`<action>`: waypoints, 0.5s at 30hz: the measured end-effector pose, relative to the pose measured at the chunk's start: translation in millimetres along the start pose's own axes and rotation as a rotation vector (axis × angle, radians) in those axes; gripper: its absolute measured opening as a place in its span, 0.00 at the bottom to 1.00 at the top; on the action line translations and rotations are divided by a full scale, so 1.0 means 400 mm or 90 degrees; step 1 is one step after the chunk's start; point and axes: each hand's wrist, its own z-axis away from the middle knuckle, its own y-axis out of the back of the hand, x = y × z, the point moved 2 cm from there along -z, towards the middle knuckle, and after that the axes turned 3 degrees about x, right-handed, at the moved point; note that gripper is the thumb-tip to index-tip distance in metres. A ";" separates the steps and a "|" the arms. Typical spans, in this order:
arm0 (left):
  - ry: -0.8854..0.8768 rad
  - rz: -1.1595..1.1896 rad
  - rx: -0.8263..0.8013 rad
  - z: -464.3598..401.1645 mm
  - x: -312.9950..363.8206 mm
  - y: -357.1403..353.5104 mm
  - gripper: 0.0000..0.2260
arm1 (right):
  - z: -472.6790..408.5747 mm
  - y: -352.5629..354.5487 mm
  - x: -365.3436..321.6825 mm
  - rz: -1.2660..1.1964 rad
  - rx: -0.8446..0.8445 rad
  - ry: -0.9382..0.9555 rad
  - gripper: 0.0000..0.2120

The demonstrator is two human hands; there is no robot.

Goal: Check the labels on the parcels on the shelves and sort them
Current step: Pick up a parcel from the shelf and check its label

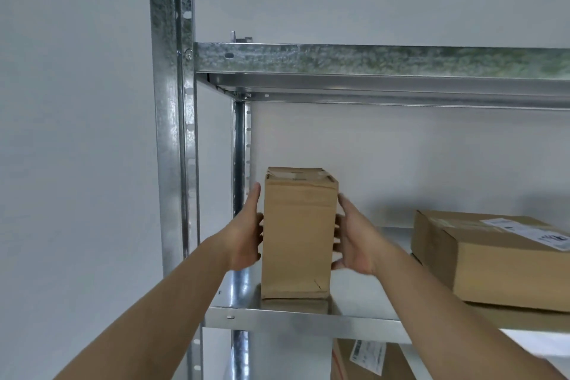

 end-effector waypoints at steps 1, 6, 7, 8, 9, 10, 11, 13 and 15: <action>0.009 -0.001 0.018 -0.017 -0.034 0.016 0.63 | 0.002 0.005 0.032 0.010 0.002 -0.014 0.33; 0.024 -0.005 0.067 0.061 -0.084 -0.008 0.39 | 0.029 0.011 0.109 0.020 0.044 -0.009 0.21; 0.013 -0.015 0.071 0.065 -0.085 -0.013 0.36 | 0.034 0.008 0.108 0.024 0.044 -0.002 0.20; 0.009 -0.024 0.069 0.066 -0.083 -0.018 0.34 | 0.040 0.004 0.101 0.036 0.044 0.005 0.18; 0.006 -0.038 0.071 0.074 -0.076 -0.024 0.33 | 0.049 -0.003 0.090 0.059 0.047 0.011 0.17; 0.002 -0.054 0.075 0.082 -0.066 -0.028 0.33 | 0.053 -0.009 0.076 0.086 0.054 0.017 0.18; -0.001 -0.067 0.084 0.096 -0.050 -0.034 0.34 | 0.058 -0.015 0.061 0.114 0.063 0.025 0.19; -0.012 -0.066 0.091 0.107 -0.011 -0.036 0.35 | 0.068 -0.023 0.025 0.149 0.084 0.057 0.22; -0.025 -0.045 0.097 0.098 0.023 -0.028 0.36 | 0.079 -0.023 -0.014 0.161 0.104 0.092 0.24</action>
